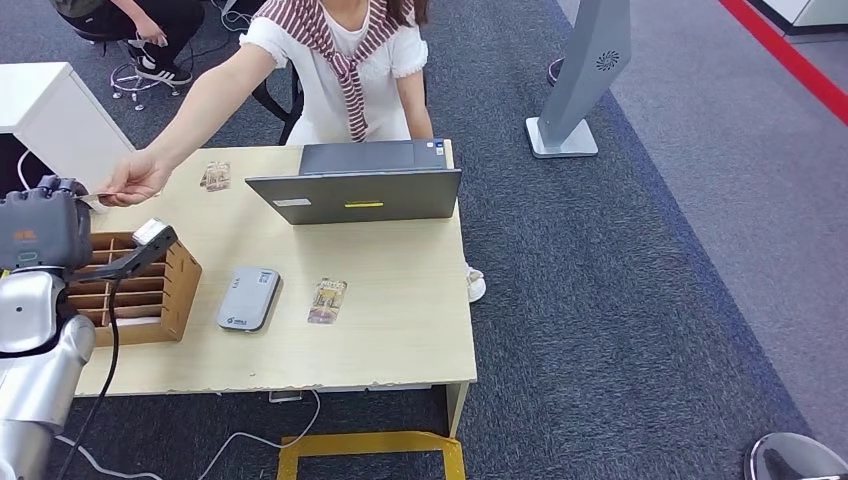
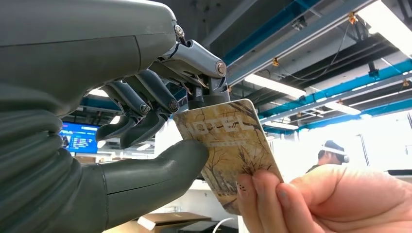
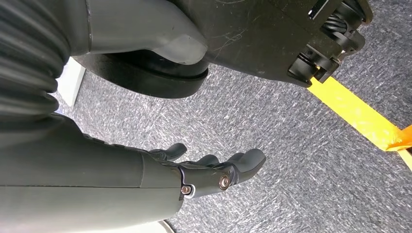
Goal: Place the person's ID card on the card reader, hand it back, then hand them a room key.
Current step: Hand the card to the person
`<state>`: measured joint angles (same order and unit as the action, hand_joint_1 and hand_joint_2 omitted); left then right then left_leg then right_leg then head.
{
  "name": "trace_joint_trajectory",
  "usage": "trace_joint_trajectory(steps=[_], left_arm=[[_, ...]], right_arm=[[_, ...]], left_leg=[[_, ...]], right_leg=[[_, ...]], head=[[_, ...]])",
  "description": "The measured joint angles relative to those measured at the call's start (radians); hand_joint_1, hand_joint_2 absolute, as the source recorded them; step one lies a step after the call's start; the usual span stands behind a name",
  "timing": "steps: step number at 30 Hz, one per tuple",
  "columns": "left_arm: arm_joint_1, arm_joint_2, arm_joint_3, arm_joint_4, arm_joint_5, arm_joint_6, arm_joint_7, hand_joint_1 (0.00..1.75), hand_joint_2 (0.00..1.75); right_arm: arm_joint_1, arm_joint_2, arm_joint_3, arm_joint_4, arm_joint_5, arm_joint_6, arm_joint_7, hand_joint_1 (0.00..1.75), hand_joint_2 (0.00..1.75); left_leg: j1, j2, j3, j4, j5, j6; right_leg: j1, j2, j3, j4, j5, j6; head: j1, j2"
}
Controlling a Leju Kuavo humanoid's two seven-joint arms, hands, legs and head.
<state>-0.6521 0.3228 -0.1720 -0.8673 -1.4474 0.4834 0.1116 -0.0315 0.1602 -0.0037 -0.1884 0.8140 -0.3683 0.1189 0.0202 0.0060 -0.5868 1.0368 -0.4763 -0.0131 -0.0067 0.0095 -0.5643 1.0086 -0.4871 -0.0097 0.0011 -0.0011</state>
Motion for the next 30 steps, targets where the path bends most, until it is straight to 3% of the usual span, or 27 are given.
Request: trace_joint_trajectory(steps=[4,17,21,26,30], left_arm=[[0.000,0.006,0.000,0.028,0.001,0.009,0.002,1.41,1.75],[0.001,0.007,0.002,0.051,0.010,0.041,0.004,1.41,1.75],[0.001,0.007,0.002,0.052,0.010,0.041,0.004,0.00,1.75],[0.019,0.006,0.008,0.037,0.030,0.070,-0.016,0.00,1.75],[0.110,0.010,0.026,-0.093,0.097,0.090,-0.071,0.00,1.75]], right_arm=[[0.000,0.001,0.000,0.000,0.000,0.005,0.002,0.00,1.75],[0.001,0.002,0.000,0.000,0.000,0.005,0.002,0.00,1.75],[0.001,0.002,0.000,0.000,0.001,0.005,0.002,0.00,1.75],[0.001,0.002,0.000,0.000,0.000,0.004,0.002,0.00,1.75],[0.002,0.002,-0.004,0.000,-0.008,-0.003,0.000,0.00,1.75]], left_leg=[[0.000,0.001,0.000,0.000,0.000,0.000],[0.000,0.002,0.000,0.000,0.000,0.000],[0.000,0.002,0.000,0.000,0.000,0.000],[0.000,0.001,-0.001,0.000,0.000,0.000],[0.000,0.002,-0.001,0.000,-0.001,0.000]], right_leg=[[0.000,0.001,0.000,0.000,0.000,0.000],[0.000,0.002,-0.001,0.000,0.000,0.000],[0.000,0.002,-0.001,0.000,0.000,0.000],[0.000,0.001,-0.001,0.000,0.000,0.000],[0.000,0.002,-0.001,0.000,0.000,0.000]], head=[[0.000,0.000],[0.000,0.000],[0.000,0.000],[0.000,0.000],[0.000,0.000]])
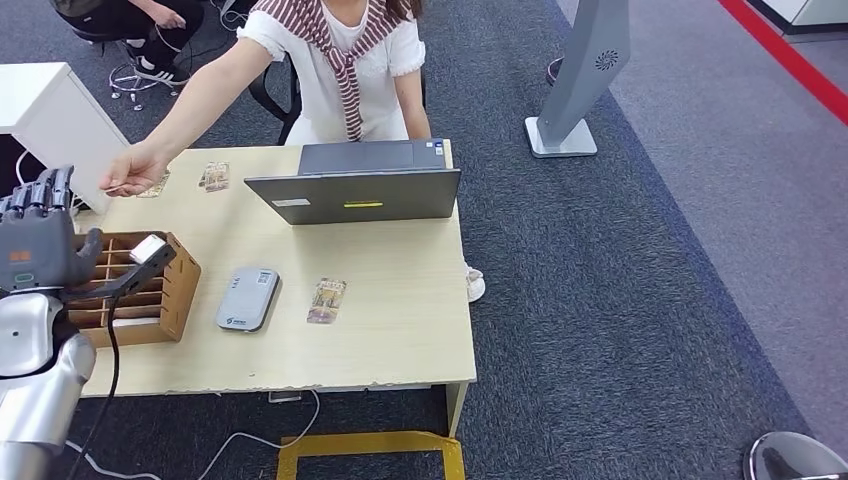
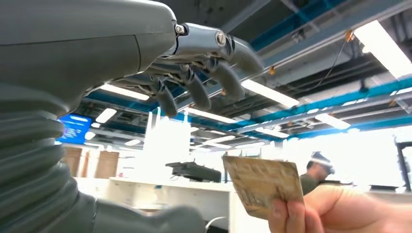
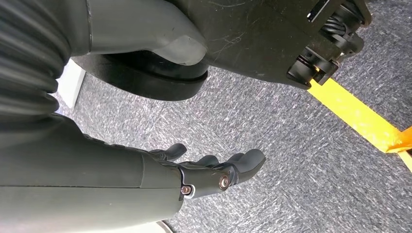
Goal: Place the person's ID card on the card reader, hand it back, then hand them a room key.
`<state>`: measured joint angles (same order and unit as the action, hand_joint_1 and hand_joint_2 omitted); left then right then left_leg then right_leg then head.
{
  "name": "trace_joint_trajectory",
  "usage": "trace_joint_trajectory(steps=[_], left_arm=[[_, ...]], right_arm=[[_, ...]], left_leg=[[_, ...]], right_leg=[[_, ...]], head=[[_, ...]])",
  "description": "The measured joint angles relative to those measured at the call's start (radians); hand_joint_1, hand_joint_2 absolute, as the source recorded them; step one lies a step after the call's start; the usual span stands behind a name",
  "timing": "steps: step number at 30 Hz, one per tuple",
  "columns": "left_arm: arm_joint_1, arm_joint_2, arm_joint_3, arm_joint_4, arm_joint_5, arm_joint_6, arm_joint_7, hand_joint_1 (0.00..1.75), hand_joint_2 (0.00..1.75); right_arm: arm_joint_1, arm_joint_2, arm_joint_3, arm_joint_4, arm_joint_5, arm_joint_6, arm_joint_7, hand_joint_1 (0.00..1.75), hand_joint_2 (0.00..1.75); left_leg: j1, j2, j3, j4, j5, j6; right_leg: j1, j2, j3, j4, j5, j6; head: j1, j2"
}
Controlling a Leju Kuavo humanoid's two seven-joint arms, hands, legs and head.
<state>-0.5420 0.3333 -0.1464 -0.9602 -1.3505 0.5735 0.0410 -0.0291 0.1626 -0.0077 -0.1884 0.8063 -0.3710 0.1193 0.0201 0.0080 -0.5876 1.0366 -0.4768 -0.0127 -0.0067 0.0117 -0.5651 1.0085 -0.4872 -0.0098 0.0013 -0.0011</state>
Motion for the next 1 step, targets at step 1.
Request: trace_joint_trajectory(steps=[1], left_arm=[[0.017,0.001,0.003,-0.024,0.012,0.000,-0.007,0.00,1.75]], right_arm=[[0.000,0.000,-0.001,0.000,-0.002,-0.001,-0.001,0.00,1.75]], left_leg=[[0.000,0.000,0.000,0.000,0.000,0.000]], right_leg=[[0.000,0.000,0.000,0.000,0.000,0.000]], head=[[0.000,0.000]])
